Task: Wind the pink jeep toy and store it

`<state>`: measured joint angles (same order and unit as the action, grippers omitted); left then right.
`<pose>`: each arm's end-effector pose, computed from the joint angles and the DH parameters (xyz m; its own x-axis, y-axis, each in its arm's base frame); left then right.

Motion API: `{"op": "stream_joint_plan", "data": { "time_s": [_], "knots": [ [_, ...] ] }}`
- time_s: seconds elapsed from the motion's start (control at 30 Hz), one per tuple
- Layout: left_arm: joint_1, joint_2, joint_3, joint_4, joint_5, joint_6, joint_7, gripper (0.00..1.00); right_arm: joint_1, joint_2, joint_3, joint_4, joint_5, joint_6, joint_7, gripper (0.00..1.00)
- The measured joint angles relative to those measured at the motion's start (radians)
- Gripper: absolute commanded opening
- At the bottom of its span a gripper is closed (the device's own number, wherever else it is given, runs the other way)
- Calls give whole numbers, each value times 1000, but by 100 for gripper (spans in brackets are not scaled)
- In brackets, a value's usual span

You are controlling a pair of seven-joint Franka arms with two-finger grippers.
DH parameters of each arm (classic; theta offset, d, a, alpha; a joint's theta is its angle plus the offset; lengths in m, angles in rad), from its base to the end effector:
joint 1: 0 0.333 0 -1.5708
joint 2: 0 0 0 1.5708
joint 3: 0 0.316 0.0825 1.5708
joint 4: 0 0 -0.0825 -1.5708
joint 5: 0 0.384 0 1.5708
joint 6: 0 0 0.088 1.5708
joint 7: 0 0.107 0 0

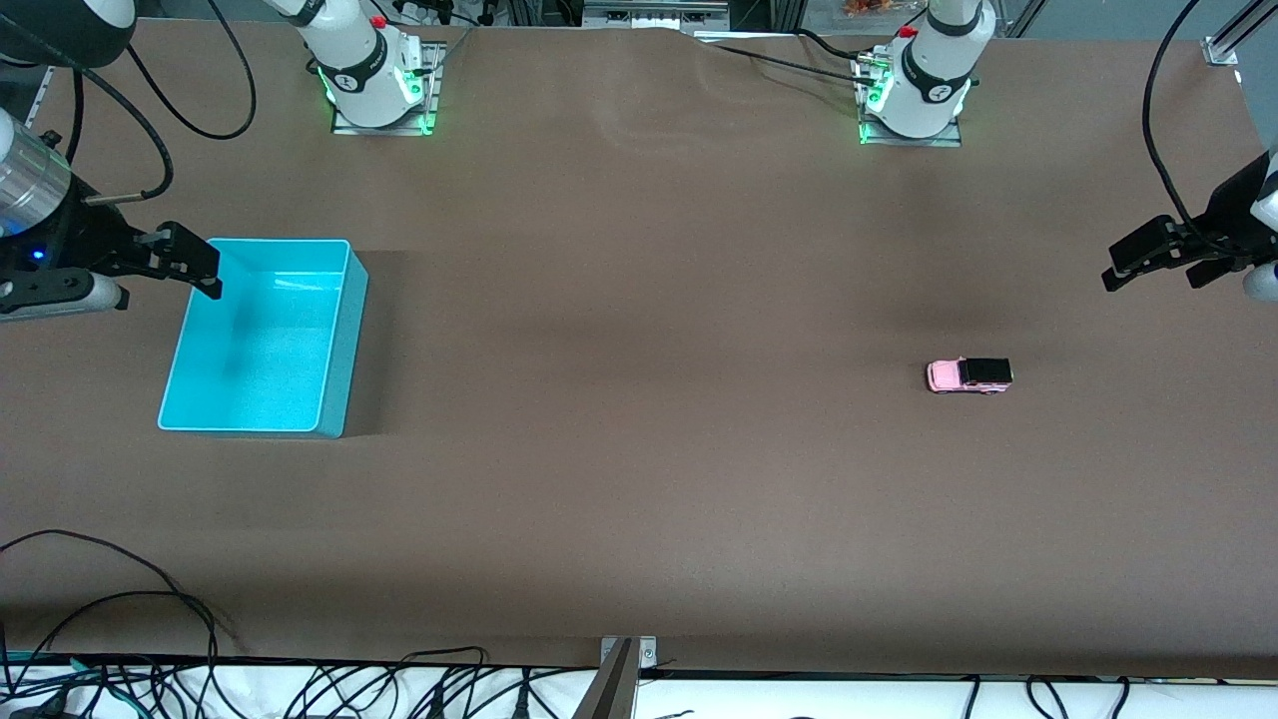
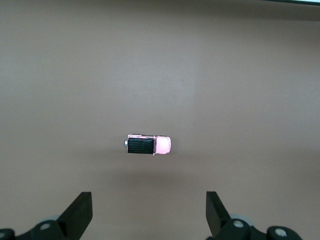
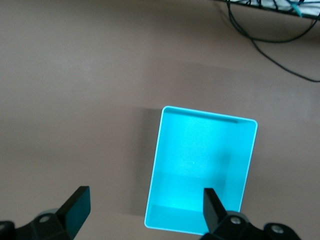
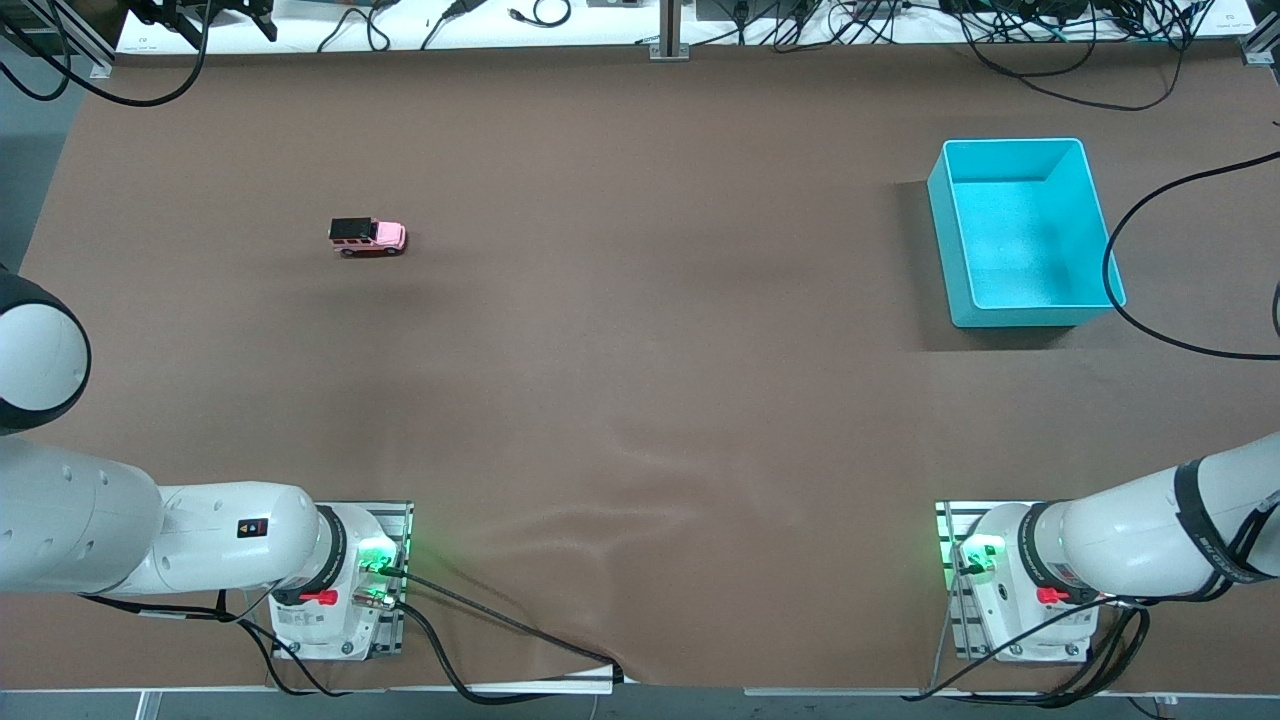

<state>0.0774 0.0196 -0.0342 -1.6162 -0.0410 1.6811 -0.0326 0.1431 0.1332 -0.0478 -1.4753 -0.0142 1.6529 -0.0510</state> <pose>0.5696 0.0208 0.6019 0.9958 0.0802 0.0438 0.0783 -0.9960 0.0430 0.6004 0.0579 0.6003 0.9881 0.1475 0.0434 0.1466 -0.9889 0.0228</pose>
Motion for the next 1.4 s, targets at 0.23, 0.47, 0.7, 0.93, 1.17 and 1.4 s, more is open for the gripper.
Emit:
{"op": "stream_joint_plan", "data": {
  "time_s": [0.23,0.47,0.7,0.93,1.17,1.4],
  "knots": [
    [-10,0,-5,1,0,1,1,100,0,0,0,-4,0,-8,0,100],
    [-28,0,-8,1,0,3,1,100,0,0,0,-4,0,-9,0,100],
    [-24,4,-4,1,0,4,-2,100,0,0,0,-4,0,-9,0,100],
    [-22,34,0,0,0,3,-40,100,3,0,0,-4,0,-10,0,100],
    [-21,102,0,-1,0,4,-264,100,3,0,0,-4,0,-10,-1,100],
    [-28,173,-3,-3,0,4,-600,100,3,0,0,-4,0,-10,-1,100]
  ]
}}
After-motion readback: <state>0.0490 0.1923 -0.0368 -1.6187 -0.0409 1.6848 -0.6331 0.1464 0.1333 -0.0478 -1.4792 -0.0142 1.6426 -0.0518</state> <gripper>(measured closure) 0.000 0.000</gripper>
